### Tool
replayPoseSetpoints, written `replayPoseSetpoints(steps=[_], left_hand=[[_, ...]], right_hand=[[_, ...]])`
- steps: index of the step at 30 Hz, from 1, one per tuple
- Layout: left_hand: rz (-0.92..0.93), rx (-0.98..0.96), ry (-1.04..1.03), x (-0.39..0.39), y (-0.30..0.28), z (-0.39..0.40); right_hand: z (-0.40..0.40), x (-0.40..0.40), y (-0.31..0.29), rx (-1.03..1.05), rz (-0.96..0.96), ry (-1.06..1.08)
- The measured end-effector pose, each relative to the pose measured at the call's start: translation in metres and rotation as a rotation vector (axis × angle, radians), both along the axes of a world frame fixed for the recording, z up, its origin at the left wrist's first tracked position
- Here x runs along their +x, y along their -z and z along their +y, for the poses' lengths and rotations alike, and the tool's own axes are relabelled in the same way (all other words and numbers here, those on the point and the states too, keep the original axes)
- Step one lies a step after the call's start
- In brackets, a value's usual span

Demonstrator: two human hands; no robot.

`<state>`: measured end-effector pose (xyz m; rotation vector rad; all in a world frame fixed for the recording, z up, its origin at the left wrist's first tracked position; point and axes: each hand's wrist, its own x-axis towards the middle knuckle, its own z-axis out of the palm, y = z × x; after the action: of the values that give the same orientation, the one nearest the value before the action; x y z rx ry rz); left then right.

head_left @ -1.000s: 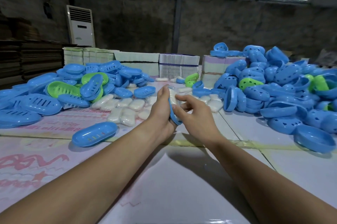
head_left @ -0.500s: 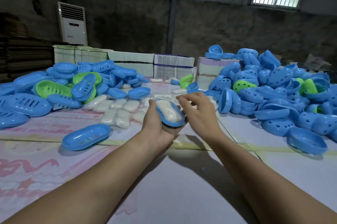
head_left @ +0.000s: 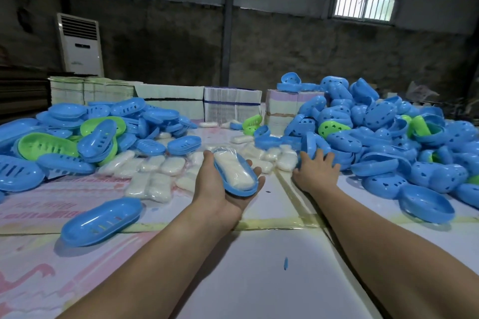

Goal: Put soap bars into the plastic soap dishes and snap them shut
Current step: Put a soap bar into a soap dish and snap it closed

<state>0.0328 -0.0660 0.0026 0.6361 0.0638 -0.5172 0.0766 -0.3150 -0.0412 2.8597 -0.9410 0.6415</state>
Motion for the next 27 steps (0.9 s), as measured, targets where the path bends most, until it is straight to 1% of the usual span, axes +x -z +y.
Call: replayPoseSetpoints(steps=[3, 6, 8, 10, 12, 16, 17, 19, 21, 22, 23, 25, 27], left_hand=[[0.006, -0.005, -0.002, 0.000, -0.001, 0.002], [-0.001, 0.005, 0.000, -0.002, -0.002, 0.003], [-0.003, 0.017, -0.003, -0.002, -0.001, 0.004], [-0.004, 0.018, -0.007, -0.001, -0.001, 0.006], [-0.002, 0.011, -0.017, 0.000, -0.002, 0.008], [-0.027, 0.021, -0.030, 0.003, -0.004, 0.011], [-0.034, 0.028, -0.028, 0.003, -0.005, 0.011], [-0.048, 0.054, -0.026, 0.004, -0.003, 0.011], [-0.069, 0.070, -0.008, 0.003, -0.002, 0.011], [-0.081, 0.059, 0.008, 0.002, -0.002, 0.012], [-0.089, 0.045, 0.021, 0.000, -0.002, 0.012], [-0.100, 0.034, 0.026, 0.000, -0.001, 0.013], [-0.116, 0.040, 0.016, 0.000, -0.001, 0.014]], right_hand=[[-0.001, 0.000, -0.006, -0.050, -0.075, -0.011], [0.000, -0.009, -0.016, -0.088, -0.271, -0.131], [0.012, -0.013, -0.022, -0.007, -0.369, -0.286], [0.031, -0.015, -0.027, 0.071, -0.377, -0.407], [0.050, -0.015, -0.032, 0.151, -0.398, -0.483], [0.091, -0.018, -0.052, 0.371, -0.641, -0.677], [0.100, -0.022, -0.055, 0.377, -0.693, -0.720], [0.116, -0.034, -0.055, 0.312, -0.748, -0.806], [0.125, -0.046, -0.050, 0.223, -0.744, -0.912], [0.128, -0.051, -0.049, 0.203, -0.707, -0.965], [0.129, -0.055, -0.048, 0.220, -0.656, -1.014], [0.132, -0.058, -0.049, 0.361, -0.557, -1.090], [0.134, -0.059, -0.048, 0.438, -0.498, -1.123]])
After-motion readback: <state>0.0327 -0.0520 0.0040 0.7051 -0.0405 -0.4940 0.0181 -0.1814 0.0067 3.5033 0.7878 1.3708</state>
